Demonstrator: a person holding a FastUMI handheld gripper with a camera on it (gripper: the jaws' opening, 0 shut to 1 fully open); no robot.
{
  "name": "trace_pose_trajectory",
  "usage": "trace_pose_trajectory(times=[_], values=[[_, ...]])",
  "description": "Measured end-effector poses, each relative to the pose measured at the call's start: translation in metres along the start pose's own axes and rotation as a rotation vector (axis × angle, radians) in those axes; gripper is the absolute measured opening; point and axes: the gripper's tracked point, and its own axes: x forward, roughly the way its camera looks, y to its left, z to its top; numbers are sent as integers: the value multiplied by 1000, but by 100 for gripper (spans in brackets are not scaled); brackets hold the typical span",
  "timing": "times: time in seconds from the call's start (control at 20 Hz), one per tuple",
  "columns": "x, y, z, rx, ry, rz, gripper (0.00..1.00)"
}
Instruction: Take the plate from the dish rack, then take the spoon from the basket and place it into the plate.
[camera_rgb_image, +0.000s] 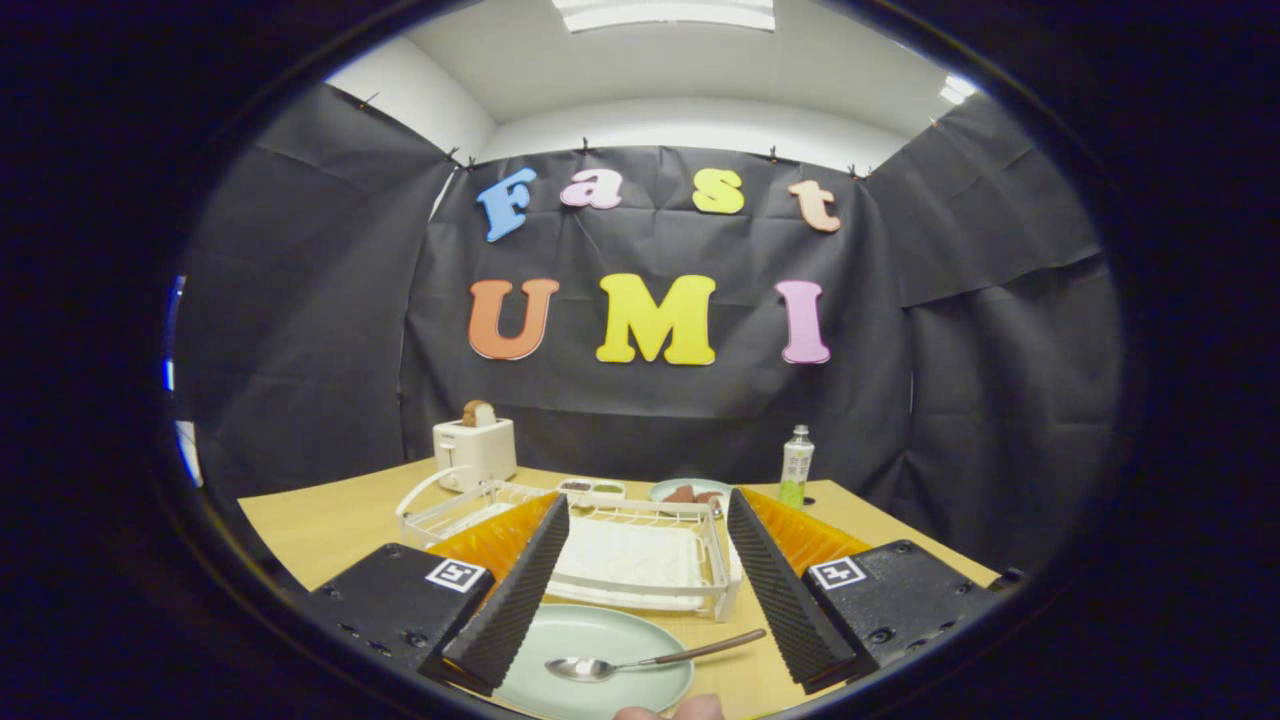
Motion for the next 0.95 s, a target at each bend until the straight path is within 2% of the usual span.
trace_pose_trajectory(times=[0.2, 0.4, 0.95], values=[[-18, -5, 14, -4, -56, -71, 100], [-36, -1, 17, 0, -88, -97, 100], [-46, 18, 0, 45, -106, -81, 100]])
